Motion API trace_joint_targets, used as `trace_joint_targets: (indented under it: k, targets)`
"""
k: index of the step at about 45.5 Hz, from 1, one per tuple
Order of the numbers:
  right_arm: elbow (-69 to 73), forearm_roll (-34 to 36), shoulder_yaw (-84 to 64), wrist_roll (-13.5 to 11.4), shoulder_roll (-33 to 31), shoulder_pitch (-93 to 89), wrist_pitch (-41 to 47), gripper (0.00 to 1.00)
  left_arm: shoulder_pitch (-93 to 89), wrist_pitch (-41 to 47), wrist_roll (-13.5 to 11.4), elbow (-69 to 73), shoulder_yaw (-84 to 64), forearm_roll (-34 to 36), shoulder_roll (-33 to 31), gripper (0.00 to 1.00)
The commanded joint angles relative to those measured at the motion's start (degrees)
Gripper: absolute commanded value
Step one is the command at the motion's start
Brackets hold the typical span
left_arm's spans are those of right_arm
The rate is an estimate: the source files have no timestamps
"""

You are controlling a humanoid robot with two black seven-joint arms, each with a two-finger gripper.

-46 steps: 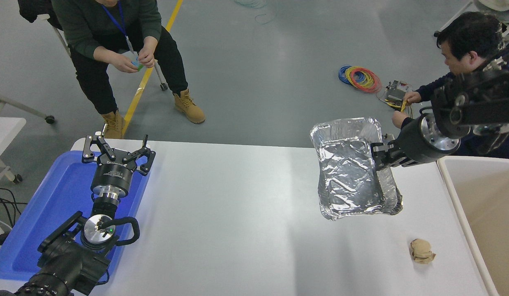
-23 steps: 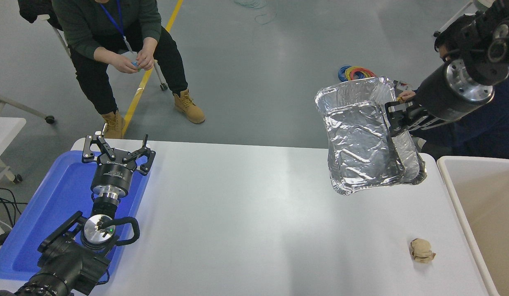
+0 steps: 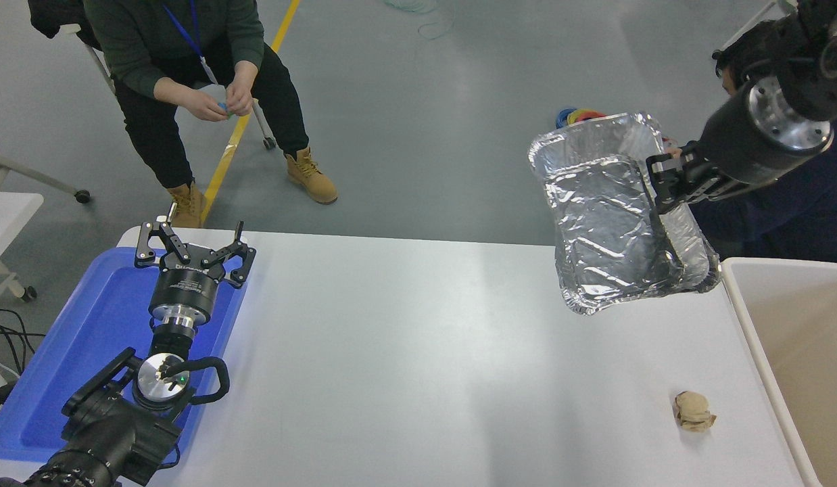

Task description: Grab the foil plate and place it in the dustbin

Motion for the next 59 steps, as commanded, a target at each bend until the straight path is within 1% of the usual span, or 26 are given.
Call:
trace_joint_targets:
  k: [1,6,16,26,34,40,47,59]
  targets:
    - [-5.3,-3.9,-2.1,0.0,-7.2,-5.5,0.1,0.00,0.0,0.0,0.0,0.0,0.0,0.0,0.0,1.00]
    - [-9.2,-6.9,-1.8,0.0,-13.3,-8.2,0.1,0.00,0.0,0.0,0.0,0.0,0.0,0.0,0.0,1.00]
    - [-24.3,-7.3,-1.0,0.0,-18.1,-20.2,-0.2,0.00,0.0,0.0,0.0,0.0,0.0,0.0,0.0,1.00]
    - [-40.0,-6.3,2.3,-0.1,-18.8,-33.8,-1.0,0.00,0.0,0.0,0.0,0.0,0.0,0.0,0.0,1.00]
    - [-49.1,-6.3,7.1,-0.7,-19.2,-45.0,-5.9,0.00,0.0,0.0,0.0,0.0,0.0,0.0,0.0,1.00]
    - [-53.7,-5.4,8.8,-0.9,-19.3,-52.1,-10.1,0.00,0.0,0.0,0.0,0.0,0.0,0.0,0.0,1.00]
    - [-59.0,-1.7,11.8,-0.9,-18.9,-61.4,-15.9,0.00,0.0,0.0,0.0,0.0,0.0,0.0,0.0,1.00]
    - [-61.2,-1.2,14.8,-1.8,-18.3,-71.5,-24.3,0.00,0.0,0.0,0.0,0.0,0.0,0.0,0.0,1.00]
